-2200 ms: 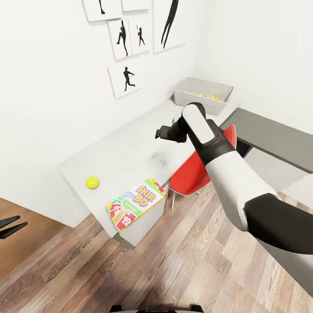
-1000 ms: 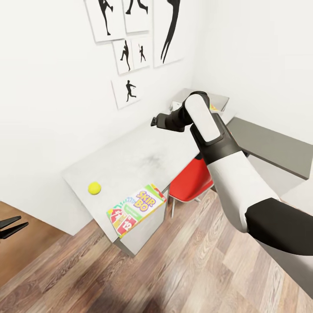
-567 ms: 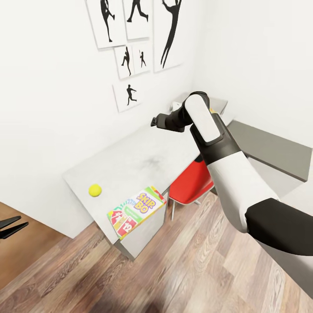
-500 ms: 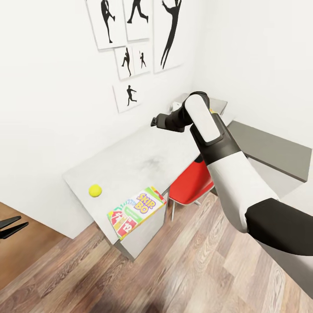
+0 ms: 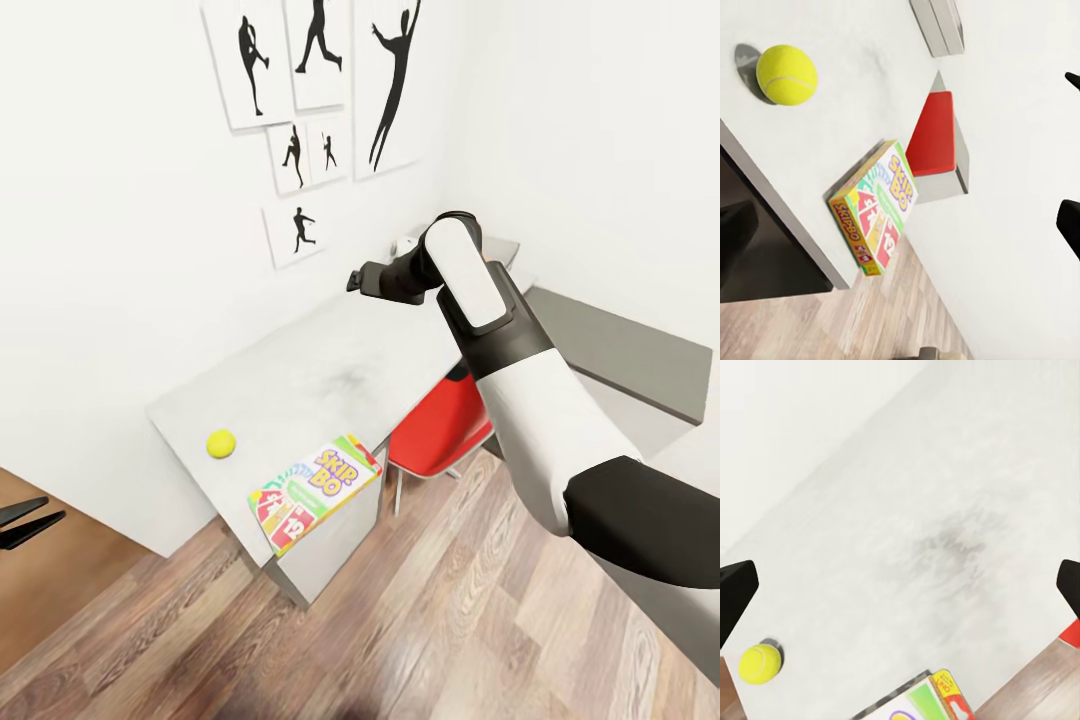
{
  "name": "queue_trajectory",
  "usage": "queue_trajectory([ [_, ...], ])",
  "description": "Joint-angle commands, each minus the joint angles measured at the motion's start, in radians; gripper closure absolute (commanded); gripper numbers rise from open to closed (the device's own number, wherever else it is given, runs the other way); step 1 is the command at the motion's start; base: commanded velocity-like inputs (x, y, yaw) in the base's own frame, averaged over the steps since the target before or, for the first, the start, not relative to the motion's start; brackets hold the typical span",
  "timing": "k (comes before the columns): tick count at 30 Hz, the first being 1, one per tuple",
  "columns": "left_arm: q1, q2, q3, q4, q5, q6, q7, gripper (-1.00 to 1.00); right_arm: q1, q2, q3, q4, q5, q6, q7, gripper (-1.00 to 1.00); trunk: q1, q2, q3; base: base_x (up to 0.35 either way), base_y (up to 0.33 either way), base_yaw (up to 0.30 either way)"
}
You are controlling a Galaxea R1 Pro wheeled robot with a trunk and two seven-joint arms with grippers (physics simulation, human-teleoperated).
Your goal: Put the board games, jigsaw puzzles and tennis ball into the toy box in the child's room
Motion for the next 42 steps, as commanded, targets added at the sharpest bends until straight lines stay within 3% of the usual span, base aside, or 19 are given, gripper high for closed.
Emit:
queue_trajectory([
  [1,-0.001,0.0,0.0,0.0,-0.001,0.011,-0.004,-1.0,-0.001,0.0,0.001,-0.001,-0.009,0.002,-0.01,-1.0,0.001,-0.002,0.0,0.0,0.0,0.0],
  [42,-0.001,0.002,0.001,0.0,0.0,0.01,-0.004,-1.0,-0.001,0.0,0.007,-0.059,-0.01,0.002,-0.01,-1.0,0.001,-0.002,0.068,0.0,0.0,0.0],
])
